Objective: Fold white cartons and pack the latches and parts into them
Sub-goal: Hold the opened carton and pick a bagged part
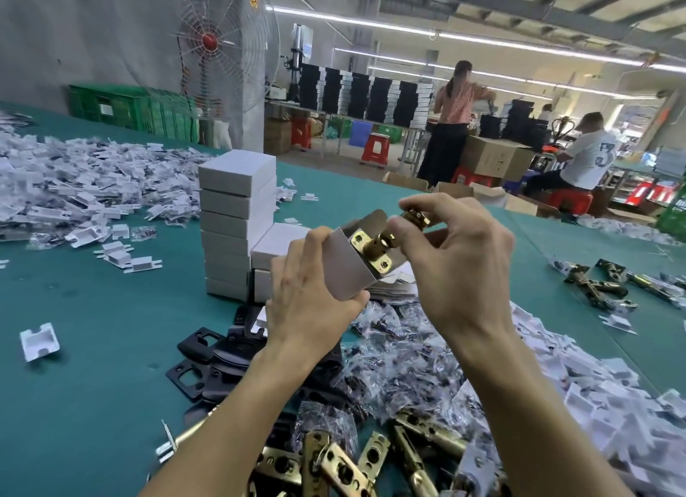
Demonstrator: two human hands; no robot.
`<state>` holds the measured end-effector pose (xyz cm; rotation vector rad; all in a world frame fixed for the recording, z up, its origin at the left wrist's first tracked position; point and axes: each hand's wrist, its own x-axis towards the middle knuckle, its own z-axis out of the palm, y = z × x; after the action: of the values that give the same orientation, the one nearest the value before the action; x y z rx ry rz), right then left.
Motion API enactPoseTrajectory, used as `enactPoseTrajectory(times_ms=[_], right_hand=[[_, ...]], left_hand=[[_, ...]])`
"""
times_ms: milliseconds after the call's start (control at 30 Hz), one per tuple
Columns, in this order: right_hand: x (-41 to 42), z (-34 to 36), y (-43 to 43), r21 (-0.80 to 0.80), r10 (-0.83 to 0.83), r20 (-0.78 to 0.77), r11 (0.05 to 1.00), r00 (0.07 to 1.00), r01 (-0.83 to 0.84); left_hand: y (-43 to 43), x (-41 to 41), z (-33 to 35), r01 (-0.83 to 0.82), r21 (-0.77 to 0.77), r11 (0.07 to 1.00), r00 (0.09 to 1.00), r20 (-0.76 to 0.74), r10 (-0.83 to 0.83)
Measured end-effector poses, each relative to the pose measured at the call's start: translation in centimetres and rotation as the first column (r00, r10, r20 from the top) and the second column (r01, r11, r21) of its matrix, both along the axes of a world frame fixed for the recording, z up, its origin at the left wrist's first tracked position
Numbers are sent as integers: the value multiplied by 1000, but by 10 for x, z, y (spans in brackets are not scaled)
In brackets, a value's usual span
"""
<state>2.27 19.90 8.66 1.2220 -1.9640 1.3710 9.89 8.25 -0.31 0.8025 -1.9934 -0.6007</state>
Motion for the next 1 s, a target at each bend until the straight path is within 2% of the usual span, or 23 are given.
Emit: enactPoseTrajectory(times_ms=[67, 200, 300, 400, 500, 567, 667, 733, 800, 867, 933, 1000], right_hand=[[-2, 2, -4, -1, -25, 21, 1000, 999, 25], [-5, 6, -14, -26, 78, 207, 997, 975, -74], [-3, 4, -23, 26, 99, 258, 994, 961, -109], [-1, 0, -26, 154, 57, 212, 984, 975, -91], [-5, -10, -25, 314, -55, 38, 949, 998, 41], [-8, -16, -21, 312, -90, -35, 945, 995, 96], [-17, -22, -8, 206, -108, 92, 975, 990, 87], [-35, -28, 4, 256, -167, 218, 961, 961, 109], [-61, -38, 22, 498, -326, 206, 847, 923, 188], [-88, -50, 45, 736, -479, 65, 616, 875, 282], [-104, -59, 66, 863, -566, -72, 378, 822, 335], [-112, -66, 80, 924, -593, -111, 234, 798, 302]], left_hand=[[0, 0, 0, -7, -16, 1000, 1000, 1, 7], [3, -2, 0, 27, -31, 999, 999, -21, -27], [7, -2, 2, 47, -17, 999, 997, -68, -48], [10, -3, 4, 51, -24, 998, 997, -52, -52], [10, -3, 3, 59, 21, 998, 998, -17, -59], [7, -2, 2, 43, 33, 999, 999, -11, -42], [0, -1, 4, 38, 83, 996, 996, -85, -30], [-3, -1, 6, 56, 117, 992, 989, -143, -39], [-5, -1, 7, 90, 159, 983, 976, -211, -56], [-4, 0, 8, 120, 179, 976, 961, -268, -69], [-3, 0, 7, 131, 183, 974, 954, -292, -74], [-2, -2, 6, 130, 191, 973, 951, -303, -68]])
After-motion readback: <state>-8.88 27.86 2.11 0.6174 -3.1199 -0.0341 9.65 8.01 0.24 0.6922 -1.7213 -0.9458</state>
